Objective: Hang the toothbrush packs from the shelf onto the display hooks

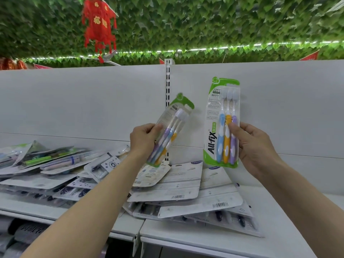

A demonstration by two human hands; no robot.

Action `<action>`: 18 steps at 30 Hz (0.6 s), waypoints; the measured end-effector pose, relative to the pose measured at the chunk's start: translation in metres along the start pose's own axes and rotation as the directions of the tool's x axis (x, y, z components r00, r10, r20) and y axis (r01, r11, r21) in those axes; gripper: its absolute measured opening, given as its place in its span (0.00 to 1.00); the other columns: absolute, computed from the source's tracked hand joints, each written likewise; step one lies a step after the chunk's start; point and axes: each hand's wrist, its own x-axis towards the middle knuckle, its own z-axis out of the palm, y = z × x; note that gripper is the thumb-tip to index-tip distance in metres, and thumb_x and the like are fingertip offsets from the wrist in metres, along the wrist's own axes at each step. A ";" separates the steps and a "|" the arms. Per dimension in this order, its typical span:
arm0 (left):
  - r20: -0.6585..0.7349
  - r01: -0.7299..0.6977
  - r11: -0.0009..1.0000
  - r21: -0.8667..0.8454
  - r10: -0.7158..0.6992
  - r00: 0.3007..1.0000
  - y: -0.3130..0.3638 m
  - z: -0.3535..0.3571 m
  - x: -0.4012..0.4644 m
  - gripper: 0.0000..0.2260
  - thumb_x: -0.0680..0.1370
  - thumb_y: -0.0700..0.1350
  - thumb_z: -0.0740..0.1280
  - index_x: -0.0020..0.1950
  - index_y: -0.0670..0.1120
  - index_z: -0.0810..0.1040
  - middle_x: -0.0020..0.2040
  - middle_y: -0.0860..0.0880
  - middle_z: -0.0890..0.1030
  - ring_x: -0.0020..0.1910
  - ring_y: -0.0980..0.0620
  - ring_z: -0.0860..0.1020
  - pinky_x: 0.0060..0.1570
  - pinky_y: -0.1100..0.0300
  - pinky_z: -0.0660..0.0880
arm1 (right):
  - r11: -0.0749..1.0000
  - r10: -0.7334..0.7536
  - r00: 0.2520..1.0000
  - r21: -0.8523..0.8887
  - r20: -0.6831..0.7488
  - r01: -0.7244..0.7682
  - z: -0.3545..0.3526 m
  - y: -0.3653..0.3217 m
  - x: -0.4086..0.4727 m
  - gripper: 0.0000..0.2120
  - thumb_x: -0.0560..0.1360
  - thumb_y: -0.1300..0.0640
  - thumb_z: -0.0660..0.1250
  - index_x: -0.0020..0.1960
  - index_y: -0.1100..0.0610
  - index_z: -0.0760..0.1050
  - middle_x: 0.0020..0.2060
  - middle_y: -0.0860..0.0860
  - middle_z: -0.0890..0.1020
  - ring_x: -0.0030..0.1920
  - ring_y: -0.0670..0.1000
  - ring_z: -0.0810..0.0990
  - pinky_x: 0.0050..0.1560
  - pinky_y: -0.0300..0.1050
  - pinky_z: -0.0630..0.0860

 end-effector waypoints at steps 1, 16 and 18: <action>-0.006 0.017 0.999 -0.042 -0.017 1.000 0.003 0.000 -0.003 0.11 0.79 0.52 0.68 0.42 0.48 0.85 0.40 0.45 0.85 0.37 0.50 0.79 0.42 0.55 0.78 | 1.000 0.002 1.000 0.007 0.018 -0.002 0.004 -0.002 -0.003 0.16 0.76 0.50 0.70 0.59 0.60 0.80 0.50 0.56 0.87 0.48 0.55 0.87 0.49 0.52 0.83; 0.032 0.324 0.897 -0.301 -0.330 0.943 -0.022 -0.120 -0.077 0.16 0.82 0.54 0.63 0.44 0.44 0.80 0.39 0.45 0.84 0.38 0.48 0.81 0.42 0.53 0.78 | 0.992 0.114 0.986 0.035 0.124 -0.119 0.143 0.057 -0.101 0.12 0.79 0.57 0.69 0.59 0.63 0.78 0.47 0.54 0.87 0.45 0.51 0.87 0.41 0.44 0.82; 0.049 0.372 0.879 -0.299 -0.375 0.926 -0.036 -0.155 -0.079 0.16 0.82 0.53 0.64 0.42 0.44 0.81 0.41 0.42 0.85 0.39 0.46 0.82 0.44 0.50 0.79 | 0.987 0.136 0.983 0.066 0.123 -0.145 0.181 0.069 -0.121 0.10 0.79 0.58 0.69 0.58 0.62 0.78 0.46 0.54 0.87 0.45 0.51 0.87 0.43 0.46 0.84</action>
